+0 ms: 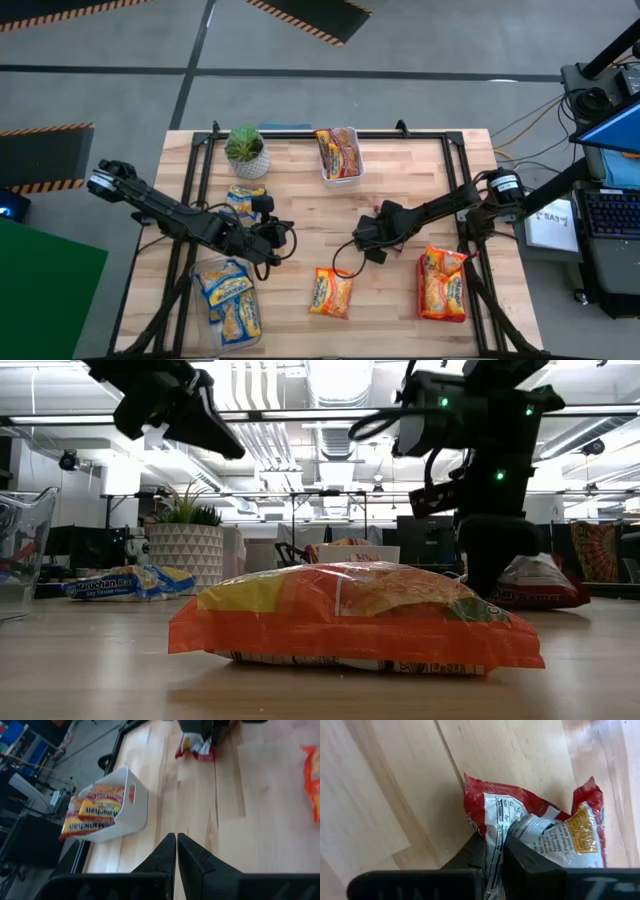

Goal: Sort Maruchan noodles
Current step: Put the red noodle pack into the white bin

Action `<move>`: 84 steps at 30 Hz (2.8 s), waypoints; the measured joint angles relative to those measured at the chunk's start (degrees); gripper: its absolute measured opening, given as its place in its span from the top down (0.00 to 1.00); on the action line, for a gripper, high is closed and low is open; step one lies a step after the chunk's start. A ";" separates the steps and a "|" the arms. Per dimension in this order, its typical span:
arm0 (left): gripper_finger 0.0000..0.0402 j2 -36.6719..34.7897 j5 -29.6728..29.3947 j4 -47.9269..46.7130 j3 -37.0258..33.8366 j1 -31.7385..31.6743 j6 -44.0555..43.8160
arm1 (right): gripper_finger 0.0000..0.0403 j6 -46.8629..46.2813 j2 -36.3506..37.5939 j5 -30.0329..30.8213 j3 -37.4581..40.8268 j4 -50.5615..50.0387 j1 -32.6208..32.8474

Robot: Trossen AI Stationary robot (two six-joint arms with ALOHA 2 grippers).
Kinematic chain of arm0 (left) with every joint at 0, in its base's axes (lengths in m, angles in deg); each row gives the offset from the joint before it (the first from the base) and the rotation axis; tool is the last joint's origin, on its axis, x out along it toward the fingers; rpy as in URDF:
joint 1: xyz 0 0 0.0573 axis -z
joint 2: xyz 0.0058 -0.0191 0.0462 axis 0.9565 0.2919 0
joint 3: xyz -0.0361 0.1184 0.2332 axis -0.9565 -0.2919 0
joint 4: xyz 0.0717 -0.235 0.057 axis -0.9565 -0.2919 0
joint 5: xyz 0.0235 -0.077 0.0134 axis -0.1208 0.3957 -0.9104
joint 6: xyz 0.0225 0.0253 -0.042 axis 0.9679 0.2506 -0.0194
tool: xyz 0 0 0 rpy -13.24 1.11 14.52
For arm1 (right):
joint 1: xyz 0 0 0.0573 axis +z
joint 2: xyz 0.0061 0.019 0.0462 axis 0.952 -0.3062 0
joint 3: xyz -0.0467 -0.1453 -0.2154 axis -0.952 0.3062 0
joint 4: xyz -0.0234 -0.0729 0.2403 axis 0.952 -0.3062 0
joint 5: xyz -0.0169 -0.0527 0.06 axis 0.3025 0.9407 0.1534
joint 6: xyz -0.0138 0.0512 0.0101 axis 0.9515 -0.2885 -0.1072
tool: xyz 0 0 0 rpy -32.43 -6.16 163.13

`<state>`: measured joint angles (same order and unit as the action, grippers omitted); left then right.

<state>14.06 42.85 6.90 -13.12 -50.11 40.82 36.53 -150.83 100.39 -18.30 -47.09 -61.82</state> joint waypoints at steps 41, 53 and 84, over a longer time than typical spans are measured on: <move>0.74 0.32 45.45 80.12 -18.61 -9.79 0.16 | 0.98 6.47 30.39 -22.33 1.70 55.17 4.02; 0.38 12.52 46.85 96.40 -16.03 -9.81 -4.05 | 0.98 6.50 23.97 -30.24 -6.08 56.16 4.04; 0.86 28.88 61.52 105.94 -4.22 -10.71 -11.24 | 0.97 7.43 20.41 -34.56 -10.56 50.04 4.52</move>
<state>42.94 104.37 112.83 -17.34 -60.82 29.58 43.97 -130.42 65.84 -28.86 2.95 -57.30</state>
